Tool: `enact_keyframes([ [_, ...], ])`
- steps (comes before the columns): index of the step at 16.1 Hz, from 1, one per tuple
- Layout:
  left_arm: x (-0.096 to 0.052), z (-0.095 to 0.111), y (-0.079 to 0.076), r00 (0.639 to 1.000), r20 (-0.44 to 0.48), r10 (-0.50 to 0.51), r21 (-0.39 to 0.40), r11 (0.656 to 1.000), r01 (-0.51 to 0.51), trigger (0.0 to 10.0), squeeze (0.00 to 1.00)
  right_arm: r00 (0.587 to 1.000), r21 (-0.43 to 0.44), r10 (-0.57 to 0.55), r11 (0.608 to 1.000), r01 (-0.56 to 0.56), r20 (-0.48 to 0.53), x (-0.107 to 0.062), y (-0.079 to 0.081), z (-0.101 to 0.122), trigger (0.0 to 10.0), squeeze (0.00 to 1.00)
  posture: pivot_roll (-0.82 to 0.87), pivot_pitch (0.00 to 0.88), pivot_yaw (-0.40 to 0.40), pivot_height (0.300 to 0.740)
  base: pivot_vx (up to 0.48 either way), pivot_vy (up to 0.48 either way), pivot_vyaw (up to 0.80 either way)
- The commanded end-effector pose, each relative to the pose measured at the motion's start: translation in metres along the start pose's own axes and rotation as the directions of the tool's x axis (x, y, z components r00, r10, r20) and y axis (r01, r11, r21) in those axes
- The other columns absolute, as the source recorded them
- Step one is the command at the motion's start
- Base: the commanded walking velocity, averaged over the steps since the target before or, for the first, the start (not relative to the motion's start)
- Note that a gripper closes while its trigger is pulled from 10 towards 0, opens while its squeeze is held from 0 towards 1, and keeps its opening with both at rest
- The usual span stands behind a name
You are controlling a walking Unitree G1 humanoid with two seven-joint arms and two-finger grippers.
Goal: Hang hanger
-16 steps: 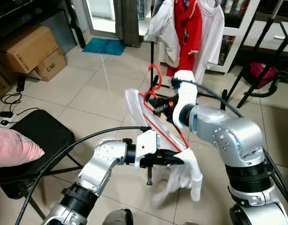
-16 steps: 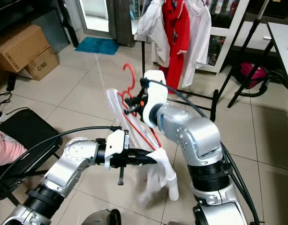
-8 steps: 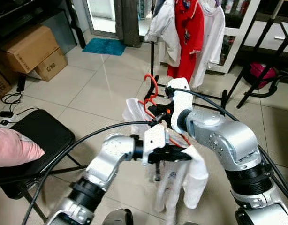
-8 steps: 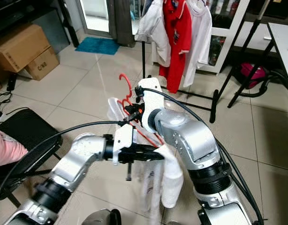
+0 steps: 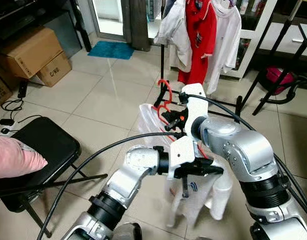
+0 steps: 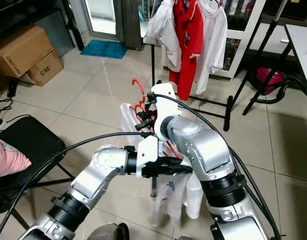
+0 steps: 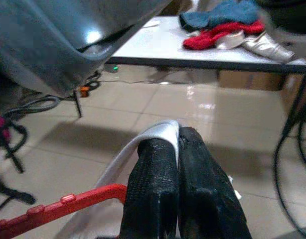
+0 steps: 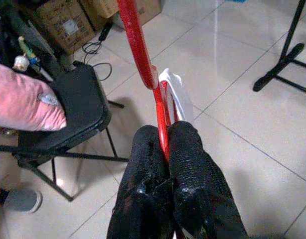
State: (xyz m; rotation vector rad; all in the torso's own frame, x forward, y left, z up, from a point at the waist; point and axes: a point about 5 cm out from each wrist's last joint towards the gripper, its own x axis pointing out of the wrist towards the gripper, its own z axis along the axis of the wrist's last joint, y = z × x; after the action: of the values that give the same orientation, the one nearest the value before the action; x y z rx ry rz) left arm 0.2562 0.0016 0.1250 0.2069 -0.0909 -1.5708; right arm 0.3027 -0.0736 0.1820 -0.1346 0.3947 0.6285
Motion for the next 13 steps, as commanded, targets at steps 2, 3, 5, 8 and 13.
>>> enact_keyframes([
  [2, -0.001, 0.011, 0.013, 0.998, -0.006, 0.062, 0.091, 0.994, -0.061, 1.8, 0.00, 0.998, 0.018, 0.068, 0.998, -0.068, -0.012, 0.004, 0.013, -0.005, 10.0, 0.00, -0.06, 0.077, 0.086, 0.740, 0.000, 0.000, 0.00],
  [3, -0.010, 0.012, 0.020, 0.992, -0.024, 0.126, 0.128, 0.984, -0.122, 1.6, 0.00, 0.998, 0.020, 0.057, 0.998, -0.057, -0.011, 0.003, 0.010, -0.006, 10.0, 0.00, -0.06, 0.077, 0.086, 0.740, 0.000, 0.000, 0.00],
  [5, -0.020, 0.018, 0.026, 0.981, 0.001, 0.193, 0.156, 0.969, -0.190, 0.6, 0.00, 0.999, 0.022, 0.041, 0.999, -0.041, -0.012, 0.002, 0.005, -0.007, 10.0, 0.00, -0.06, 0.076, 0.086, 0.740, 0.000, 0.000, 0.00],
  [8, -0.029, 0.035, 0.026, 0.969, 0.111, 0.220, 0.180, 0.955, -0.238, 0.0, 0.00, 1.000, 0.020, 0.015, 1.000, -0.015, -0.023, 0.001, -0.002, -0.011, 10.0, 0.00, -0.06, 0.075, 0.085, 0.740, 0.000, 0.000, 0.00],
  [13, -0.039, 0.028, 0.019, 0.975, -0.001, 0.220, 0.193, 0.957, -0.216, 0.5, 0.00, 0.998, 0.031, -0.039, 0.999, 0.041, -0.048, 0.001, -0.016, -0.019, 10.0, 0.00, -0.06, 0.070, 0.078, 0.740, 0.000, 0.000, 0.00],
])
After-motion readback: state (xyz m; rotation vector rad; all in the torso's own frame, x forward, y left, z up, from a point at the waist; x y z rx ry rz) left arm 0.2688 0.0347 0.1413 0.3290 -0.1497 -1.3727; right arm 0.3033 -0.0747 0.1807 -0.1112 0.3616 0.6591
